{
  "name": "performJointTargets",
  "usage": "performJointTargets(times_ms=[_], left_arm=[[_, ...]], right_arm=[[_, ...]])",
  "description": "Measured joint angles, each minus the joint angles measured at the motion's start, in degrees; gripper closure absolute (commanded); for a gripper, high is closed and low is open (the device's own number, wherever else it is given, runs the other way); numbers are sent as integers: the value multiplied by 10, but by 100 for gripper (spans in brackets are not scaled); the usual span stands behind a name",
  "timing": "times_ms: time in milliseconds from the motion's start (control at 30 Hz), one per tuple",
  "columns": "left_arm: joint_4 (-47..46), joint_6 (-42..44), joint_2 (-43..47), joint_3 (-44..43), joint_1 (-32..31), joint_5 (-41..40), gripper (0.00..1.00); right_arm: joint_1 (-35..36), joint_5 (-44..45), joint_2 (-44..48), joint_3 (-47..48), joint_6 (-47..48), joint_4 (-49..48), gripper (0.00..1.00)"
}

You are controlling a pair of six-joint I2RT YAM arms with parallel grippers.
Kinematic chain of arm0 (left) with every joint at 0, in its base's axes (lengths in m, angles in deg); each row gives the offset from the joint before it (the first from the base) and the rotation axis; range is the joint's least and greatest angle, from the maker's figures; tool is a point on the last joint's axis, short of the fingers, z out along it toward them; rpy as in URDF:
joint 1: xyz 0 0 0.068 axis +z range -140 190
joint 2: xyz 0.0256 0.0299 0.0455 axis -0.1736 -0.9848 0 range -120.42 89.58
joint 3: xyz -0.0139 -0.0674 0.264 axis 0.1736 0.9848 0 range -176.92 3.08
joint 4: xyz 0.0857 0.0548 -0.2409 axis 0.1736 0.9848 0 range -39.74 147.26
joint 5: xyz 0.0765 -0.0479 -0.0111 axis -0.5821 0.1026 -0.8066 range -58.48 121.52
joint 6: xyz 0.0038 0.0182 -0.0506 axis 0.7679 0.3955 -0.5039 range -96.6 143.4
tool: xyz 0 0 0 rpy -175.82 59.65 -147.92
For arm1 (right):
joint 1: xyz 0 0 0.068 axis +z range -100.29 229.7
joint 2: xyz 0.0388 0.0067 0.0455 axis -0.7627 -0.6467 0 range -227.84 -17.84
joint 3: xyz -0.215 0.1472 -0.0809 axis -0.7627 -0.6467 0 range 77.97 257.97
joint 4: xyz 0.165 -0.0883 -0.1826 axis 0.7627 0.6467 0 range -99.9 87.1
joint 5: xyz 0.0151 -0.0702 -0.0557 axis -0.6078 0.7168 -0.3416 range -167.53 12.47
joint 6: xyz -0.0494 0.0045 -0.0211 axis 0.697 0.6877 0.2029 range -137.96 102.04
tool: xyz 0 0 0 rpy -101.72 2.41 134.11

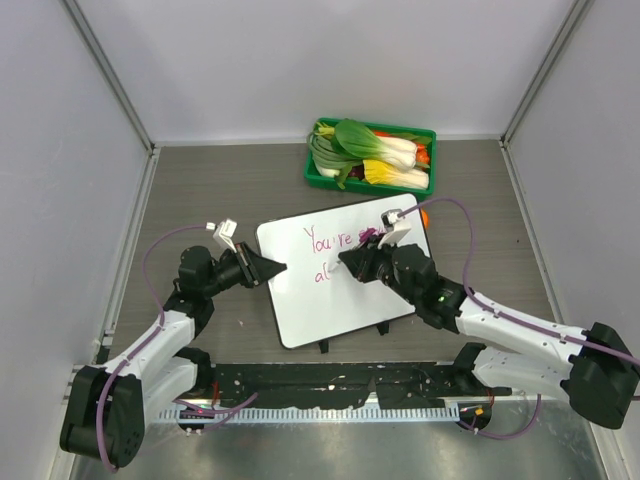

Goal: Write a sentence on the whiteboard

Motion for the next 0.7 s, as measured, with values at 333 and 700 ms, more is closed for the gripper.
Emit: performJointTargets(times_ms=[333, 700], left_arm=[[0, 0, 0, 0, 0, 0, 100], [1, 0, 0, 0, 0, -1, 100]], right_arm=[[-13, 0, -18, 9, 0, -5, 99], [-16, -2, -26, 4, -1, -17, 99]])
